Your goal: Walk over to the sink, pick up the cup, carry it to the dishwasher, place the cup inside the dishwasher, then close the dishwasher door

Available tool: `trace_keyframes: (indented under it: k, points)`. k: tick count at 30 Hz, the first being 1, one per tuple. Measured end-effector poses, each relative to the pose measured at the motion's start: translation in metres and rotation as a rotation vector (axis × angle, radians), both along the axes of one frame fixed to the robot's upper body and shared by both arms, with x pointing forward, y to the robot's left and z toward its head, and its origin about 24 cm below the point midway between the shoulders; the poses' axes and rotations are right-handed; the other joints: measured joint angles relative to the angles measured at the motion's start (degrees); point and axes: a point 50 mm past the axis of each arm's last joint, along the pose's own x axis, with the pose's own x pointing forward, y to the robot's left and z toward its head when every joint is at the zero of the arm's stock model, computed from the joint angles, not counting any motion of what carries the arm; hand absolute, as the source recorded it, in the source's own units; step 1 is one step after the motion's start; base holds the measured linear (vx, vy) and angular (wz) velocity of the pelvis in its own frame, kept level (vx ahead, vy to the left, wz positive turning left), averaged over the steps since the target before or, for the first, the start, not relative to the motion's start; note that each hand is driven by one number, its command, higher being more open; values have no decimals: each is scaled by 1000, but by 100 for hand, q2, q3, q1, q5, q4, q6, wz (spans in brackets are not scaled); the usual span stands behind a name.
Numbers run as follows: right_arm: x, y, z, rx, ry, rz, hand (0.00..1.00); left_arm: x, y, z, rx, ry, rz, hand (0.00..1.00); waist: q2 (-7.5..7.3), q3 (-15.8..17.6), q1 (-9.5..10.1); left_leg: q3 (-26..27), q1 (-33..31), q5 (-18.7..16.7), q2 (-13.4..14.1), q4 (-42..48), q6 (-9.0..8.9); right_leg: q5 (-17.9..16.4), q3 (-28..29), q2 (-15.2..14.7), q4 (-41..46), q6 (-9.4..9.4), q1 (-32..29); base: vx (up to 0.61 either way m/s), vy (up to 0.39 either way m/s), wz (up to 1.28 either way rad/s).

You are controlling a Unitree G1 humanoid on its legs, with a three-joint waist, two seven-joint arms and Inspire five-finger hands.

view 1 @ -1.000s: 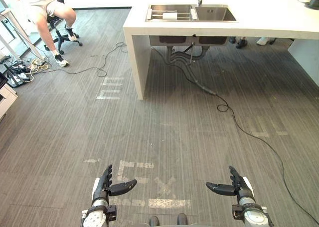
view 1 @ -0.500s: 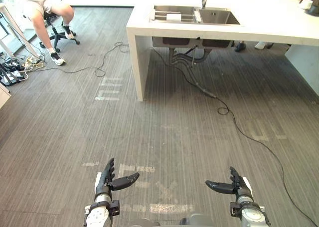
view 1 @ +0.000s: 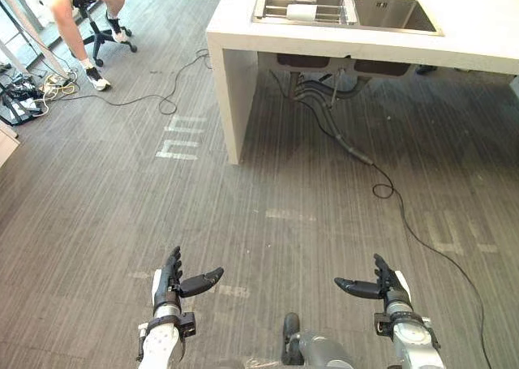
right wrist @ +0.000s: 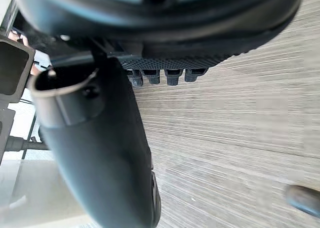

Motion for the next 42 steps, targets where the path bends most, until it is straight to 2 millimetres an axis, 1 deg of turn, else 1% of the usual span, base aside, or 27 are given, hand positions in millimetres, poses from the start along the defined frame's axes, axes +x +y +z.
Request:
trace_keyframes:
  k: [1,3,5,7,8,9,10,11,13,15,17,19,21,23,26,27,29,30,31,32,34,35,36,37,38,40,42]
  points:
    - [2,2,1,2,-7,9,100,1,-1,0,-3,-4,-3,100,-28,67,93,186,-363,-67,244,677,108,-73,90,75,-135,-89,370,418,-173,-23]
    - [10,4,5,20,-42,-2,100,6,-5,2,-16,-17,-12,100,-61,100,200,262,-999,-84,207,731,108,-145,265,25,-317,-122,627,335,-76,-37]
    - [15,4,7,26,-57,-3,100,9,-8,3,-28,-27,-15,100,-64,152,251,221,-1426,-108,-31,-38,64,-277,356,-117,-341,-66,789,282,22,-28]
    - [7,2,3,26,-35,-19,100,11,-12,3,-50,-34,-12,100,-116,238,322,99,-1411,76,-540,-2167,-49,-526,395,-367,-317,129,1067,356,130,-1]
    - [5,0,2,26,-30,-29,100,11,-13,3,-53,-36,-12,100,-73,218,321,16,-1410,252,-625,-2791,-41,-596,393,-380,-317,151,1097,379,176,12]
    - [2,-2,0,29,-22,-50,100,13,-14,4,-55,-40,-15,100,9,206,332,-131,-1378,831,-723,-3763,11,-720,383,-379,-305,231,1165,270,136,3]
    - [0,-1,-1,33,-12,-58,100,12,-14,3,-52,-37,-13,100,6,201,380,-132,-1287,1246,-743,-3960,32,-788,414,-397,-276,301,1191,368,160,-11]
    - [-1,3,-3,41,-4,-59,100,11,-11,3,-46,-36,-7,100,10,184,440,-120,-1088,1897,-834,-4256,334,-952,524,-473,-201,440,1239,302,121,-10]
    - [1,9,-4,56,-12,-58,100,14,-11,6,-43,-46,-7,100,-205,236,493,-1,-1150,1635,-1078,-4013,521,-1210,510,-773,18,679,1190,417,136,-5]
    - [-1,14,-5,69,-11,-59,100,10,-14,2,-50,-20,-16,100,-264,226,566,188,-1029,1190,-1184,-3788,643,-1434,708,-1007,582,912,1113,380,127,-29]
    - [-3,19,-8,82,-5,-56,100,4,-16,-2,-54,4,-23,100,-267,221,557,292,-569,944,-1271,-3876,752,-1623,895,-1245,2208,1106,647,357,162,-30]
    - [-14,27,-14,101,25,-52,100,4,-15,0,-45,-1,-32,100,-413,162,491,301,-8,709,-1453,-3979,877,-1470,1081,-1573,4565,1212,-218,412,155,0]
    - [-23,31,-19,107,57,-38,100,6,-15,3,-42,-18,-28,100,-446,135,428,221,431,502,-1480,-4012,938,-1590,972,-1737,5440,1010,-701,377,85,19]
    - [-25,33,-21,106,70,-23,100,10,-15,7,-36,-36,-23,100,-437,128,297,58,821,440,-1445,-4222,973,-1746,748,-1772,5398,767,-1144,356,36,35]
    - [-26,34,-24,108,86,-22,100,14,-12,9,-25,-48,-18,100,-398,142,123,-194,1202,397,-1171,-4484,906,-1740,481,-1403,3684,830,-1554,408,-48,39]
    - [-25,34,-22,107,80,-18,100,16,-10,10,-17,-50,-17,100,-405,143,98,-290,1287,325,-1084,-4527,782,-1533,529,-1182,2767,865,-1623,373,-109,35]
    - [-24,38,-14,99,37,10,100,15,-5,10,3,-46,-9,100,-531,108,31,-412,1412,193,-1108,-4594,573,-640,731,-992,1519,775,-1624,422,-159,39]
    - [-29,40,-9,87,15,35,100,13,0,10,13,-39,6,100,-678,49,13,-519,1538,76,-1227,-4581,466,325,876,-998,1410,447,-1630,311,-165,25]
    - [-29,37,-7,75,10,42,100,13,-2,8,0,-32,20,100,-554,47,-2,-597,1611,-13,-1133,-4571,437,159,820,-963,1593,504,-1649,387,-206,23]
    - [-30,38,-6,75,4,44,100,10,0,8,1,-32,41,100,-423,-65,-17,-738,1631,-63,-974,-4552,355,-50,725,-839,1634,400,-1635,367,-199,14]
    - [-27,45,-4,80,-8,61,100,12,6,13,6,-59,83,100,-328,-95,-18,-911,1527,-116,-757,-4137,262,-337,551,-641,1566,329,-1459,394,-232,22]
    - [-29,48,-4,88,-12,60,100,12,6,16,4,-73,96,100,-304,-80,-19,-981,1377,-151,-701,-3604,200,-414,471,-552,1428,249,-1240,341,-228,35]
    - [-33,51,2,91,-32,70,100,11,2,24,-7,-117,109,100,-204,-19,-3,-954,954,-132,-585,-2308,94,-492,351,-368,1184,134,-873,260,-179,31]
    - [-36,52,5,89,-46,79,100,11,0,30,-13,-145,115,100,-150,9,24,-881,691,20,-503,-1600,-52,-526,324,-252,1083,82,-695,318,-192,13]
    - [-38,57,13,90,-76,106,100,10,-1,42,-13,-201,130,100,-66,62,119,-613,187,272,-225,-366,-91,-616,344,-36,933,-72,-357,324,-139,-6]
    - [-43,69,20,113,-112,118,100,15,0,64,33,-292,123,100,-77,59,216,-242,-635,66,9,440,61,-747,364,69,750,-220,11,352,-123,-5]
    - [-48,74,22,127,-126,115,100,20,1,82,58,-369,137,100,-132,23,293,-78,-1092,-158,-15,50,67,-804,469,45,564,-207,231,301,-61,-20]
